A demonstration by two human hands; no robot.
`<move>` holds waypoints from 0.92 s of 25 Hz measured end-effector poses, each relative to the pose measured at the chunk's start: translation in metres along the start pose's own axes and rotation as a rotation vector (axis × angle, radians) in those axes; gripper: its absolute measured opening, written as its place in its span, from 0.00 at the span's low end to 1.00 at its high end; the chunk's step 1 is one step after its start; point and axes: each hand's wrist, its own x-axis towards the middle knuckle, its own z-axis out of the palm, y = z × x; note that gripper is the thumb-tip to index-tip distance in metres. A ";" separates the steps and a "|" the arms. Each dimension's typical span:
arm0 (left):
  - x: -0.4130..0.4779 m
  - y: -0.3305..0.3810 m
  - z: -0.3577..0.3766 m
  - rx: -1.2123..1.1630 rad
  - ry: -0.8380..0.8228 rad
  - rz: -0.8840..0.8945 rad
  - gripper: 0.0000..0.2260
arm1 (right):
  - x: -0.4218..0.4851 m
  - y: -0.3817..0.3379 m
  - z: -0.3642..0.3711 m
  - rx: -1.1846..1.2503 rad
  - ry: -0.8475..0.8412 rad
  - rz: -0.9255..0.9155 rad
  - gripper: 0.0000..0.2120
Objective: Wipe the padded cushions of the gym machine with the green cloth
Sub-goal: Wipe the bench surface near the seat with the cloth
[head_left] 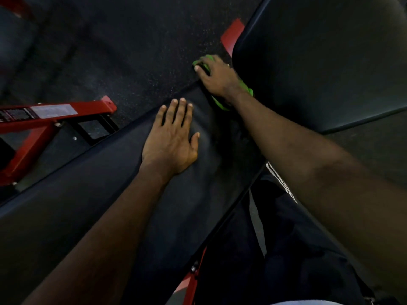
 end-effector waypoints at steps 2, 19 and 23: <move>0.001 0.001 0.000 0.002 -0.014 0.008 0.32 | -0.010 -0.009 0.004 0.018 0.062 0.056 0.21; 0.000 0.001 0.005 0.017 0.030 0.010 0.33 | -0.230 0.024 0.034 0.130 0.236 0.103 0.19; -0.001 -0.001 0.005 0.018 0.028 0.008 0.33 | -0.168 0.059 0.026 0.161 0.259 0.457 0.20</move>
